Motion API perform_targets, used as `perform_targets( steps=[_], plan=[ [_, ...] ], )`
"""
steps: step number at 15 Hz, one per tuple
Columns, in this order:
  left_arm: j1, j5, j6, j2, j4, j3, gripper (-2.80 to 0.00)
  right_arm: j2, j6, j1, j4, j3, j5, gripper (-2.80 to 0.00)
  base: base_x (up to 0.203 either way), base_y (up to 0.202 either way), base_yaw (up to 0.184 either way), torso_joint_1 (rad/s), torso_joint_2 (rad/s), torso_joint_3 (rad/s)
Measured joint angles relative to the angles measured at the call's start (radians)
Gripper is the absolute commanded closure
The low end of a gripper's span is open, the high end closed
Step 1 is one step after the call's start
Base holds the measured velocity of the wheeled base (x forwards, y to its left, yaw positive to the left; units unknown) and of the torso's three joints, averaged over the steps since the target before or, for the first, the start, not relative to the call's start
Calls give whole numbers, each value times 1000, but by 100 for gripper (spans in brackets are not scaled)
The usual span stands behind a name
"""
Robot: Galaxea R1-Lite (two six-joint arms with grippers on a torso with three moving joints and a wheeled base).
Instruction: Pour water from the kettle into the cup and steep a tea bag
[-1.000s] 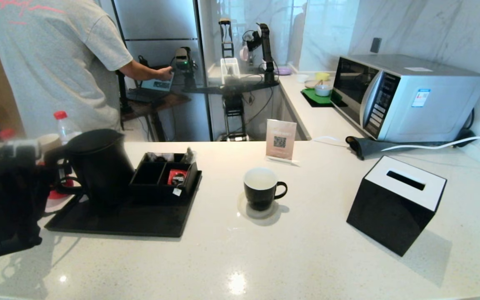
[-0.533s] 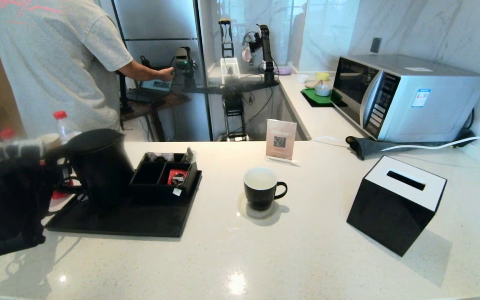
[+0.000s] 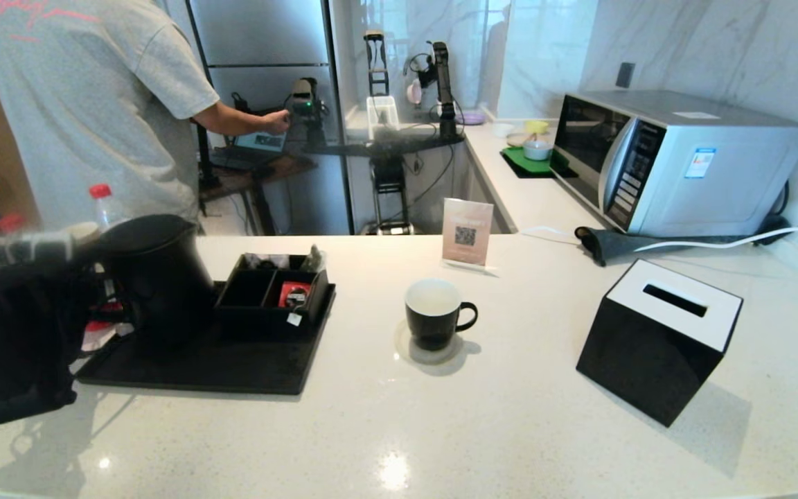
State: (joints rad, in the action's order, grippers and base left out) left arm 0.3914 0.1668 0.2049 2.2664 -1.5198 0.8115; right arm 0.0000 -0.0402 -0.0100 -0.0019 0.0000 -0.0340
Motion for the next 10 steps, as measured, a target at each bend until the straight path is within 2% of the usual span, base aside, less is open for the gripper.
perform_targets(
  steps=[7,10],
  plan=[
    [-23,0,-8,0,-2,-2,0,0,0,0,0,0,0,0,0,0,0,0,0,0],
    [-25,-4,-45,-7,3,-2,0,0,1,0,0,0,1,0,0,0,0,0,0,0]
  ],
)
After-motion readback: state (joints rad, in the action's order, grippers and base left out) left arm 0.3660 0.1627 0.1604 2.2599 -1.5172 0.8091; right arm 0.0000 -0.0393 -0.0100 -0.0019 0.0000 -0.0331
